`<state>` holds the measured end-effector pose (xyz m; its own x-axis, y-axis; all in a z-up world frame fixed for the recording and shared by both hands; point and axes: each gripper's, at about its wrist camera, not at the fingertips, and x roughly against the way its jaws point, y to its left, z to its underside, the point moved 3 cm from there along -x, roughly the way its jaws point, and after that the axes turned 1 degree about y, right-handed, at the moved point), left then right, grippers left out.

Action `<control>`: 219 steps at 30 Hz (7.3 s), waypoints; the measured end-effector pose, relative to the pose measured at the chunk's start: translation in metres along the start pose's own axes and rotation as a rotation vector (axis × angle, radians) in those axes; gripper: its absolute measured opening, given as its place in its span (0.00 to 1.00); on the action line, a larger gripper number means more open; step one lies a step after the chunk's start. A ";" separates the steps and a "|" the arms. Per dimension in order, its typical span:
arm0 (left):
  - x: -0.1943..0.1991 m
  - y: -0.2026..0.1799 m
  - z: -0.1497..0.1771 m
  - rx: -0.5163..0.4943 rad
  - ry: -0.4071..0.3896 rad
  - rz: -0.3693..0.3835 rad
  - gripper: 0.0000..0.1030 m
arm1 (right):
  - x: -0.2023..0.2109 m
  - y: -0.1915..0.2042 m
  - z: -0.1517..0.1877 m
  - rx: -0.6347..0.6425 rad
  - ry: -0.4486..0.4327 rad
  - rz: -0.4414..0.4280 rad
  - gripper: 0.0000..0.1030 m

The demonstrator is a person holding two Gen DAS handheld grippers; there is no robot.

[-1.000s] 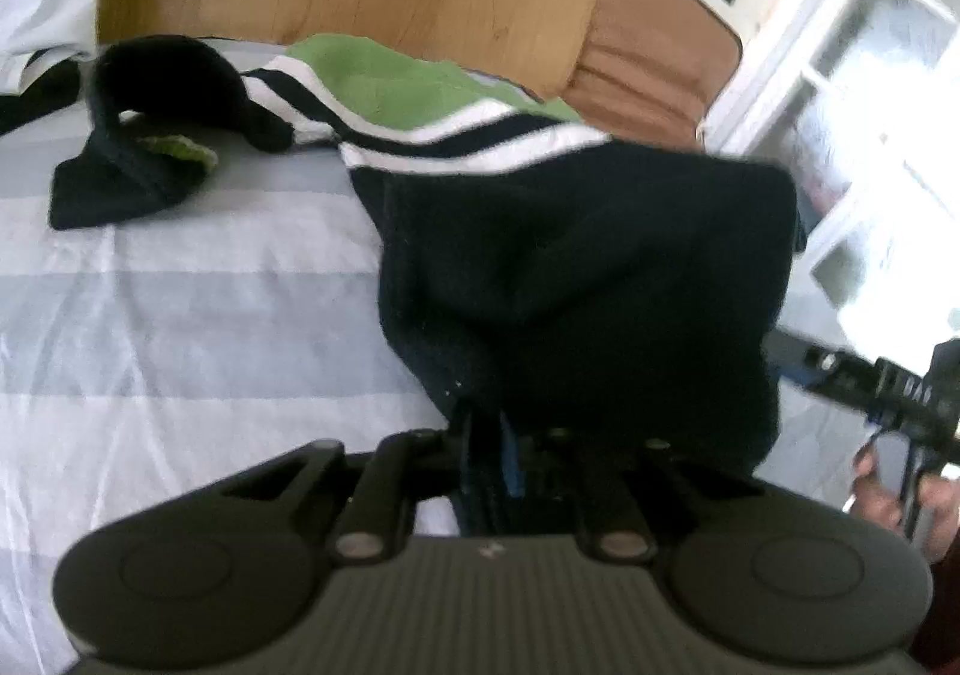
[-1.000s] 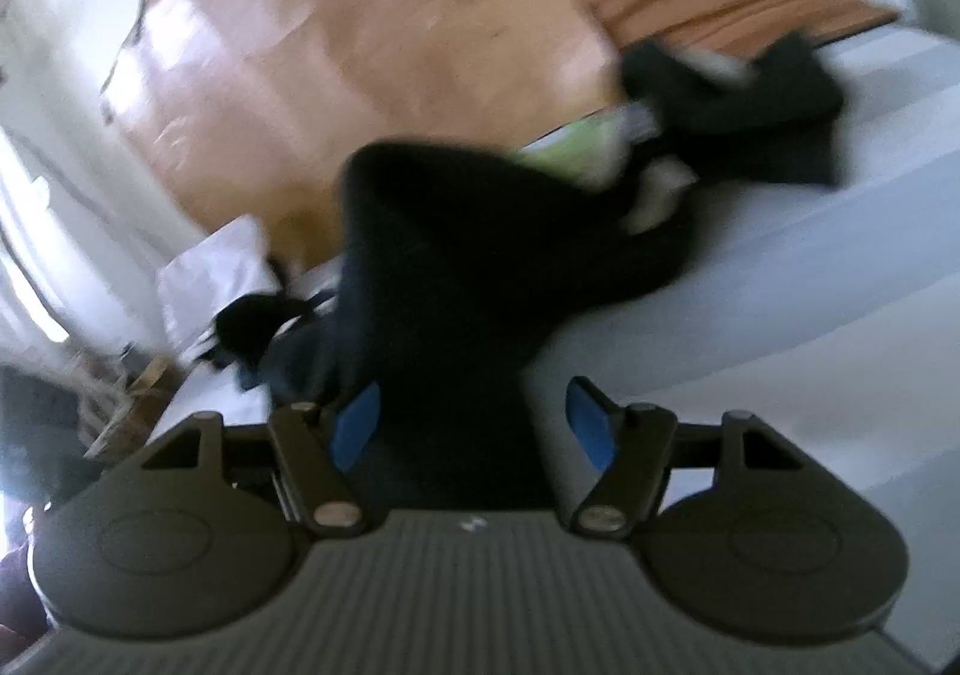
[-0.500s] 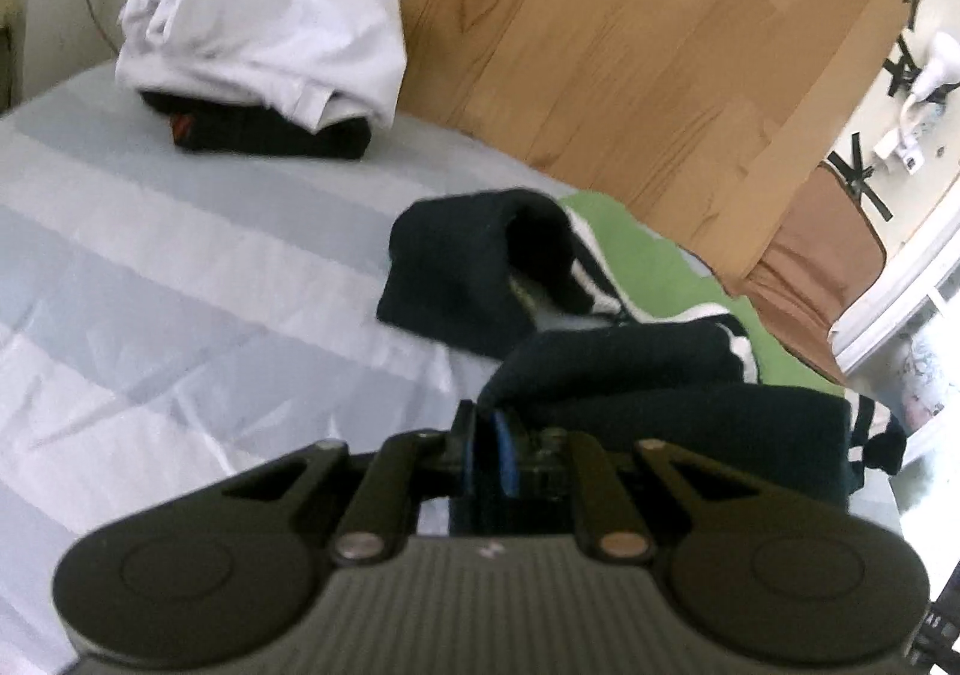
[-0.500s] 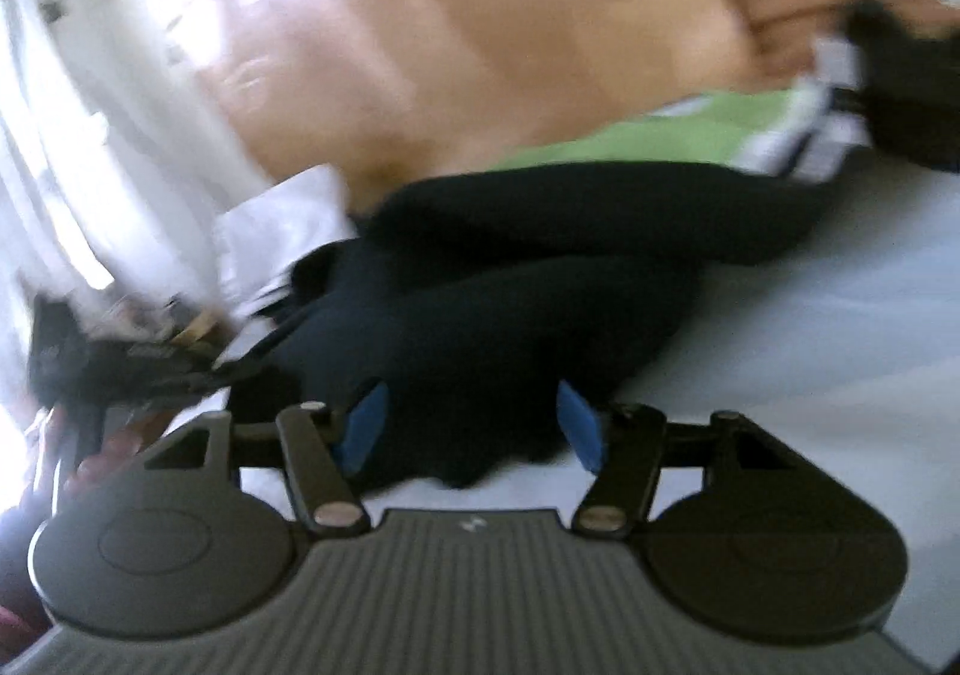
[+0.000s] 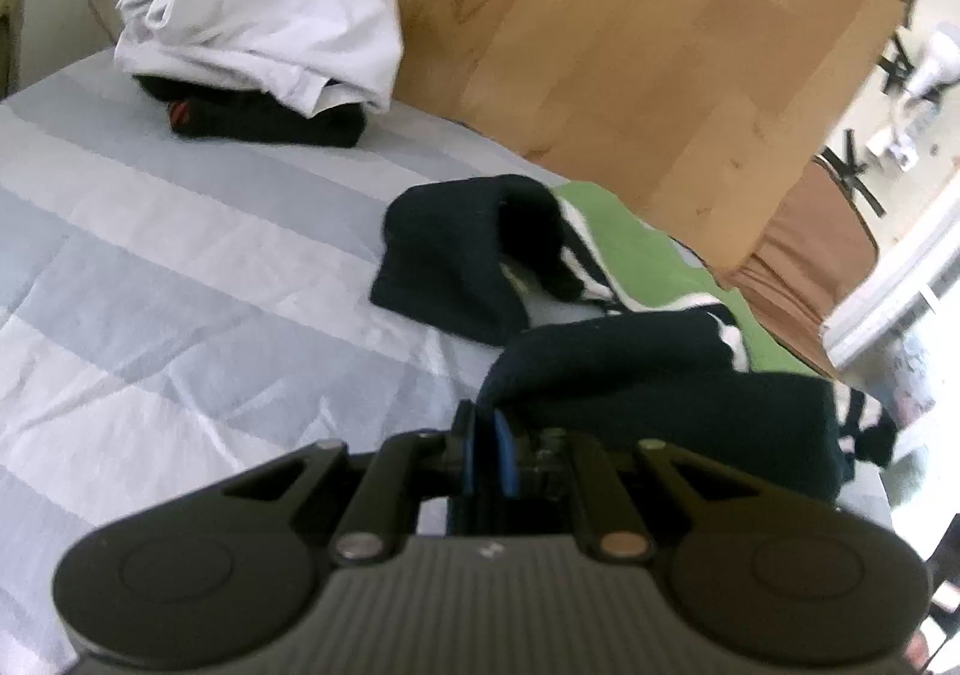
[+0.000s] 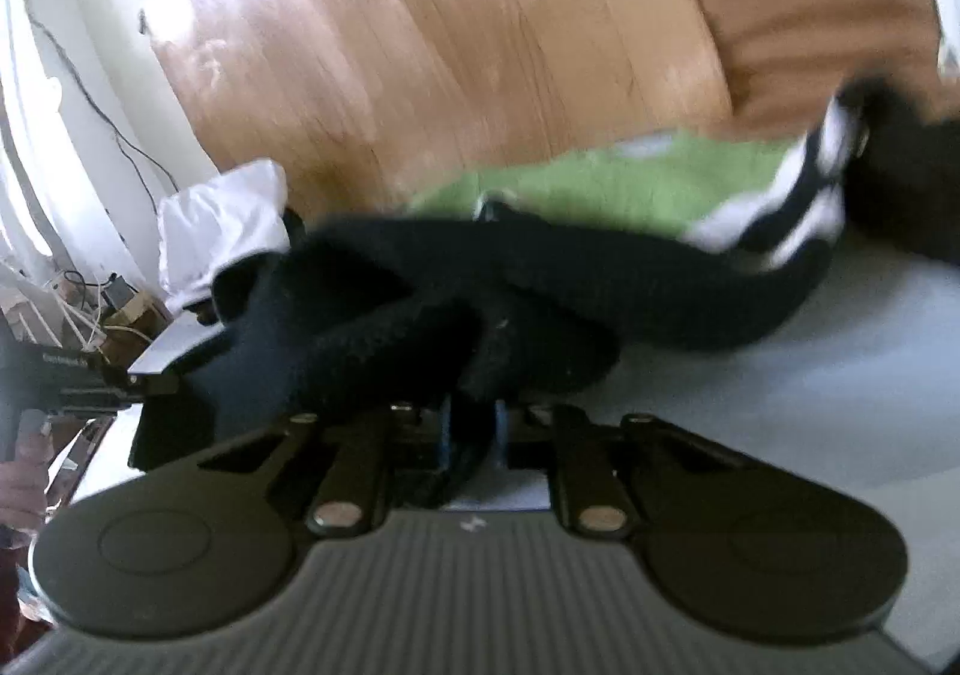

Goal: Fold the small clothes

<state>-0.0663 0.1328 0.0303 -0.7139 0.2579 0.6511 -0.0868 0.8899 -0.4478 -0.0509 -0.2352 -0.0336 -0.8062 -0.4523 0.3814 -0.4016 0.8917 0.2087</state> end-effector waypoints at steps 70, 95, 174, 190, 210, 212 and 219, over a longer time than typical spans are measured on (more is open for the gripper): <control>-0.074 0.026 -0.142 -0.267 -0.321 -0.700 0.08 | 0.054 0.049 -0.150 0.576 -0.036 0.419 0.35; -0.003 -0.054 0.069 -0.308 0.149 0.006 0.24 | 0.326 0.045 0.005 0.194 0.109 0.290 0.10; -0.047 -0.102 0.046 -0.412 0.083 0.026 0.41 | 0.251 -0.255 -0.060 -0.561 -0.418 0.405 0.09; -0.041 -0.054 0.023 -0.247 0.064 -0.017 0.46 | 0.033 0.006 -0.116 0.230 0.164 -0.067 0.50; -0.058 -0.060 0.016 -0.289 0.054 -0.066 0.61 | 0.023 -0.111 -0.105 0.377 0.231 0.188 0.08; -0.062 -0.062 0.014 -0.290 0.053 -0.070 0.63 | 0.026 -0.100 -0.123 0.451 0.142 0.236 0.07; -0.074 -0.073 0.012 -0.324 0.042 -0.103 0.70 | -0.059 -0.110 -0.113 0.780 0.200 0.547 0.06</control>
<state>-0.0155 0.0440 0.0069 -0.6833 0.1695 0.7101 0.0728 0.9836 -0.1647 0.0900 -0.3088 0.0225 -0.9073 0.0978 0.4089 -0.2262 0.7063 -0.6708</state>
